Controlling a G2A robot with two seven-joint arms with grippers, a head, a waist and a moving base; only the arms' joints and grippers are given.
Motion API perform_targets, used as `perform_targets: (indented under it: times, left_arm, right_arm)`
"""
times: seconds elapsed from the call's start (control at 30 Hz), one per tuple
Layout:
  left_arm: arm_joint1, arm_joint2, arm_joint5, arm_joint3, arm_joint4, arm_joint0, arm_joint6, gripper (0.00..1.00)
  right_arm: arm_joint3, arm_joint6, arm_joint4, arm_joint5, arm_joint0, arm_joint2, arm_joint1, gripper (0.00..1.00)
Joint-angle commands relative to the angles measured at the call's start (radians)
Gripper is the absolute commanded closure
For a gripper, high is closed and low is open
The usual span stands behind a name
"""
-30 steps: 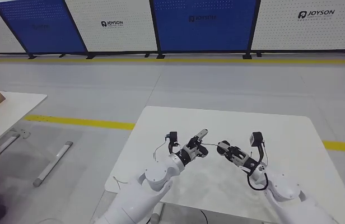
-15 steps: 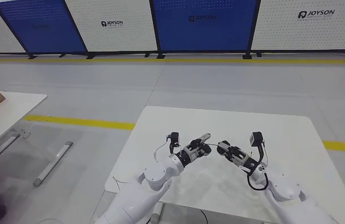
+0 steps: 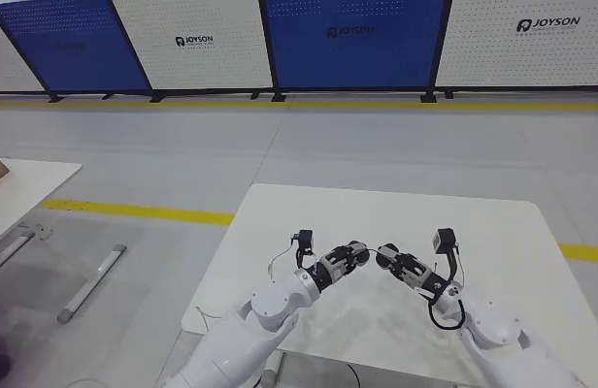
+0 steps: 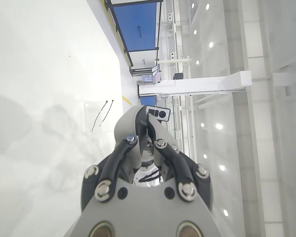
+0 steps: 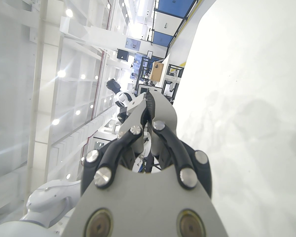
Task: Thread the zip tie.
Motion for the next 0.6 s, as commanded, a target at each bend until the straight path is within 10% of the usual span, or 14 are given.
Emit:
perform_targets:
  times: [0.0,0.33,0.47,0.5,0.53,0.57]
  left_arm:
    - [0.0,0.001,-0.003,-0.002,0.01,0.002,-0.001,1.0]
    - [0.001,-0.004,-0.014,-0.006,0.021,0.007,0.002,1.0]
    - [0.001,-0.007,-0.014,-0.01,0.024,0.009,0.007,1.0]
    - [0.001,-0.007,-0.014,-0.011,0.026,0.01,0.007,1.0]
    - [0.001,-0.007,-0.013,-0.011,0.027,0.01,0.008,1.0]
    - [0.001,-0.008,-0.013,-0.012,0.03,0.01,0.01,1.0]
  right_arm:
    - [0.0,0.0,0.0,0.0,0.0,0.0,0.0,1.0]
    - [-0.007,-0.01,-0.006,0.005,-0.007,0.002,-0.001,1.0]
    - [-0.017,-0.002,-0.015,0.009,-0.018,0.017,-0.002,0.51]
    - [-0.019,0.0,-0.016,0.009,-0.021,0.021,-0.002,0.15]
    - [-0.022,0.002,-0.016,0.007,-0.025,0.028,-0.002,0.0]
    - [-0.023,0.003,-0.016,0.006,-0.028,0.032,-0.002,0.0]
